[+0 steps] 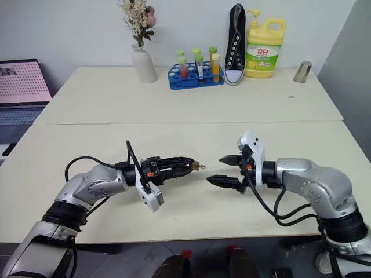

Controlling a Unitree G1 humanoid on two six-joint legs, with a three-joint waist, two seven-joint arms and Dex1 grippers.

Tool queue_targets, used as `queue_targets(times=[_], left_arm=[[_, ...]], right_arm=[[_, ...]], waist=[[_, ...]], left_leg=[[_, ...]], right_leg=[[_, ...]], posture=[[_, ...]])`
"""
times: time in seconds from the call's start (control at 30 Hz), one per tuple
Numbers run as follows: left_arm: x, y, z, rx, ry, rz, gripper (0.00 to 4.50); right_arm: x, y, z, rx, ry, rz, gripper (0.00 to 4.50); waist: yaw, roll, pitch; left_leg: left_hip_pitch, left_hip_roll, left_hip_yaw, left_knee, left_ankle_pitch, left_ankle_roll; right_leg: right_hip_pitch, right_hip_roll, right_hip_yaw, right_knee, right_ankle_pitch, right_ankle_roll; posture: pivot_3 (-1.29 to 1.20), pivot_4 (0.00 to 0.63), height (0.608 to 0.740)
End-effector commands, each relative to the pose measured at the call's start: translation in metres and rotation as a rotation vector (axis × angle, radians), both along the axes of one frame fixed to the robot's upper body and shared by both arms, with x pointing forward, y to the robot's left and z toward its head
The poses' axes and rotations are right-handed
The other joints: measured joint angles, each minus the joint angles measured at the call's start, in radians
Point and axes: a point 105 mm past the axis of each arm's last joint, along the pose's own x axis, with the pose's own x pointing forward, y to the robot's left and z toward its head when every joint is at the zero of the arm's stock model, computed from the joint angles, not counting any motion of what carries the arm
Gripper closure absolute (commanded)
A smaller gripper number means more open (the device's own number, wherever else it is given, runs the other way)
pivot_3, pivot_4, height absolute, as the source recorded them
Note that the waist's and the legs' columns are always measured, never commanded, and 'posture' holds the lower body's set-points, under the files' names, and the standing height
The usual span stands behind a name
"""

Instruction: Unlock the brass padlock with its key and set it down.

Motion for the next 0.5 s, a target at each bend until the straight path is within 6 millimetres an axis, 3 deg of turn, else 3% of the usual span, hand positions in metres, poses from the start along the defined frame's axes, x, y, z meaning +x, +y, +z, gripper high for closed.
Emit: queue_targets(times=[0.03, 0.43, 0.5], left_arm=[[-0.002, -0.004, 0.010, -0.043, -0.008, -0.023, 3.54], [0.001, -0.008, 0.015, -0.047, -0.016, -0.034, 3.54], [0.000, -0.008, 0.015, -0.046, -0.018, -0.036, 3.54]], right_arm=[[-0.003, 0.010, 0.013, 0.045, -0.085, 0.013, 0.00], [0.004, 0.027, 0.007, 0.108, -0.038, 0.028, 0.00], [0.006, 0.029, 0.008, 0.124, -0.035, 0.026, 0.36]], waist=[[0.001, 0.000, 0.000], [0.007, 0.000, 0.000], [0.006, 0.000, 0.000]], left_leg=[[0.000, 0.000, 0.000, 0.000, 0.000, 0.000], [-0.001, -0.001, 0.000, 0.000, 0.000, 0.000], [-0.001, -0.001, 0.000, 0.000, 0.000, 0.000]], right_leg=[[0.000, 0.000, 0.000, 0.000, 0.000, 0.000], [0.000, -0.001, 0.000, -0.001, 0.000, 0.000], [0.000, 0.000, 0.000, -0.001, 0.000, 0.000]], posture=[[0.00, 0.150, 0.740], [0.00, 0.150, 0.740], [0.00, 0.150, 0.740]])
